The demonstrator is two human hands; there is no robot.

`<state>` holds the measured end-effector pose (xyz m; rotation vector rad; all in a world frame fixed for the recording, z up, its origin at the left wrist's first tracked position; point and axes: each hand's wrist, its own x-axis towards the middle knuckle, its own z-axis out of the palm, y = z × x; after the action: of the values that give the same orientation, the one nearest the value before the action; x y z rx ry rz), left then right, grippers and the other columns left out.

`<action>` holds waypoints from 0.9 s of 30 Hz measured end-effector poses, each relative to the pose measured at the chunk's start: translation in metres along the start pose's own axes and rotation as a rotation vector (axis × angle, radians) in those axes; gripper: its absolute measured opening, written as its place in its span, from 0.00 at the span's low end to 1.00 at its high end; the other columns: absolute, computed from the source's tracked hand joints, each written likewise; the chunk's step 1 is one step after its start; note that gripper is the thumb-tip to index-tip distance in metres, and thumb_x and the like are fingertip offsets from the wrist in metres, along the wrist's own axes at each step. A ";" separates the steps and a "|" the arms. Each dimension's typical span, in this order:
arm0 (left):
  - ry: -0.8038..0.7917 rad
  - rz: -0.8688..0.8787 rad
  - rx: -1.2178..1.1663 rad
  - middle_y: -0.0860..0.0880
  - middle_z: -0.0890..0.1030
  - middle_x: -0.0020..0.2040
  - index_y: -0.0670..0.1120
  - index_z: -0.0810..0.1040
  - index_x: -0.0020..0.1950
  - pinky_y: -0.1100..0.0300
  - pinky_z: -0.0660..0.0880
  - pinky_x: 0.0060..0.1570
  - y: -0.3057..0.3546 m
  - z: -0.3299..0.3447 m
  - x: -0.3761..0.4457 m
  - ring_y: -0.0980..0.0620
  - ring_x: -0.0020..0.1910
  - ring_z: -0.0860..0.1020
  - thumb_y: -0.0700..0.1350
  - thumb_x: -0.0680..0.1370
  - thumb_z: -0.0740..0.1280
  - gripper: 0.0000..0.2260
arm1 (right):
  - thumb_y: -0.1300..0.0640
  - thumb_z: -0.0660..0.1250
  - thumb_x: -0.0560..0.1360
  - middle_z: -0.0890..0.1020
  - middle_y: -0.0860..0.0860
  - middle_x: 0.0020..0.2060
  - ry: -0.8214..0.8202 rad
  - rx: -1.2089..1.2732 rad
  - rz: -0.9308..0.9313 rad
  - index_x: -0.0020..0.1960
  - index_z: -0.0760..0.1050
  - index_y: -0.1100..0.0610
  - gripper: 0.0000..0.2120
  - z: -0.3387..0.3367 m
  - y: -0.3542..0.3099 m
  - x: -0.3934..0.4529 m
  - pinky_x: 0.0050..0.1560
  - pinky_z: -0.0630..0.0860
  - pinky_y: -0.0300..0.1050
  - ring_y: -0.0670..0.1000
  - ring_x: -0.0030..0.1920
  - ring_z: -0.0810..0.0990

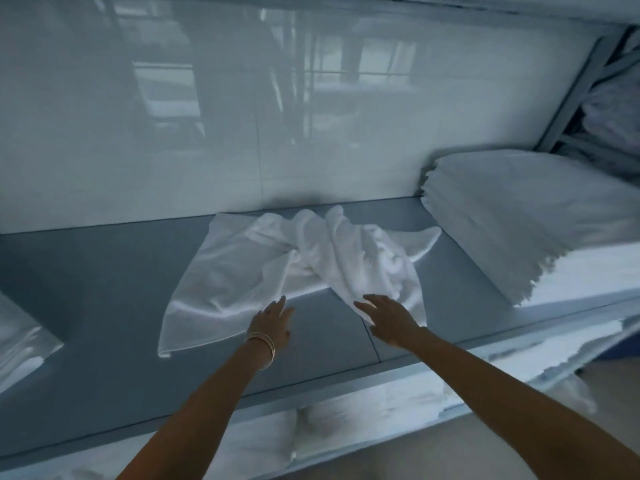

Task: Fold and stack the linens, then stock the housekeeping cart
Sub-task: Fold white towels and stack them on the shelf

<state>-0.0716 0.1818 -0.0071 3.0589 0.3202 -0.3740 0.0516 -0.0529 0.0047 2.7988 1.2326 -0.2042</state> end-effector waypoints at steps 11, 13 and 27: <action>0.015 0.105 -0.002 0.48 0.46 0.78 0.51 0.53 0.77 0.53 0.50 0.74 0.069 -0.014 0.020 0.49 0.77 0.48 0.46 0.81 0.57 0.25 | 0.53 0.69 0.73 0.63 0.63 0.67 -0.093 0.481 0.419 0.72 0.64 0.47 0.29 0.016 0.091 0.023 0.67 0.65 0.52 0.62 0.67 0.67; 0.057 0.097 -0.031 0.49 0.48 0.78 0.51 0.53 0.77 0.54 0.50 0.73 0.080 -0.019 0.018 0.50 0.77 0.49 0.47 0.80 0.58 0.27 | 0.61 0.69 0.71 0.72 0.61 0.62 -0.022 0.547 0.408 0.62 0.75 0.54 0.19 0.016 0.089 0.024 0.61 0.72 0.48 0.60 0.59 0.75; 0.616 -0.068 -0.800 0.44 0.81 0.41 0.40 0.78 0.47 0.57 0.73 0.40 0.153 -0.044 0.025 0.45 0.40 0.79 0.55 0.68 0.60 0.20 | 0.73 0.61 0.71 0.80 0.48 0.44 0.113 0.975 -0.285 0.57 0.75 0.61 0.17 -0.071 0.073 -0.015 0.48 0.76 0.34 0.40 0.44 0.80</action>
<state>-0.0055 0.0400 0.0319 2.2842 0.4515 0.5782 0.1017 -0.1038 0.0782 3.3785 1.9767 -0.8930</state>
